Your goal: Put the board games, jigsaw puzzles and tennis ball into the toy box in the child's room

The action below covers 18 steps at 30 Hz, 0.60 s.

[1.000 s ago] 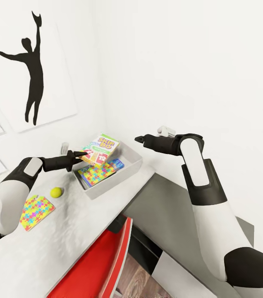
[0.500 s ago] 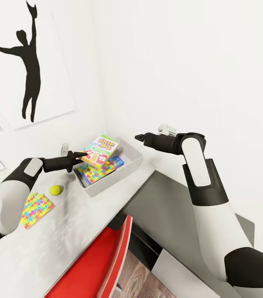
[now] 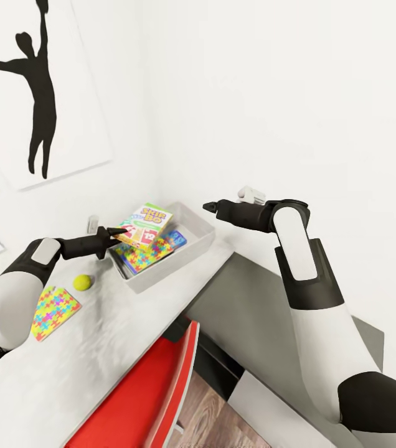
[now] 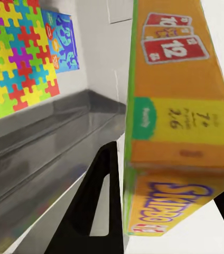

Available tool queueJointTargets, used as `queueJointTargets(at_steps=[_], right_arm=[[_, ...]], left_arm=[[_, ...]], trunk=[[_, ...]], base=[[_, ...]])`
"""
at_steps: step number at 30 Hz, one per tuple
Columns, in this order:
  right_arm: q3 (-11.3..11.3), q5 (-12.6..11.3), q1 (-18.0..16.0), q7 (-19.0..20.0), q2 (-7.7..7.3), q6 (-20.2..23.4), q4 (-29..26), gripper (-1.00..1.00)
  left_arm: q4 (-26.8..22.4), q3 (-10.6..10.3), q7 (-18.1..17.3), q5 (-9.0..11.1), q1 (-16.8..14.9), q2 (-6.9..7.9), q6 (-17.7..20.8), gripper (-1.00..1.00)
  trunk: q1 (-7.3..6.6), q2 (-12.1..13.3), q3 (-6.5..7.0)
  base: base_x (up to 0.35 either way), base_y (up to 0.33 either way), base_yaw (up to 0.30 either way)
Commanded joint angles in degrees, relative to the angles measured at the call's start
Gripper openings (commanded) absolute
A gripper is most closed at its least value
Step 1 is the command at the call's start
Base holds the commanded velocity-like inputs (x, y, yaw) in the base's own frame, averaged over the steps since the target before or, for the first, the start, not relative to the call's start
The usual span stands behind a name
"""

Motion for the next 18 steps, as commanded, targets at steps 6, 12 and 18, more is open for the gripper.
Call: queueJointTargets(at_steps=[6,12,18], right_arm=[[0.0,-0.5,-0.1,-0.6,0.01,0.1,0.0,1.0],[0.0,-0.5,0.0,-0.6,0.01,0.1,0.0,1.0],[0.0,-0.6,0.0,-0.6,0.01,0.1,0.1,1.0]], left_arm=[[0.0,0.8,0.2,-0.3,-0.1,-0.1,0.3,-1.0],[0.0,0.8,0.2,-0.3,-0.1,-0.17,0.3,-1.0],[0.0,0.9,0.1,-0.2,-0.1,-0.21,0.3,-1.0]], trunk=[[0.02,-0.1,-0.66],[0.02,-0.1,-1.23],[0.02,-0.1,-1.79]], base=[[0.0,0.0,0.0],[0.0,0.0,0.0],[0.0,0.0,0.0]])
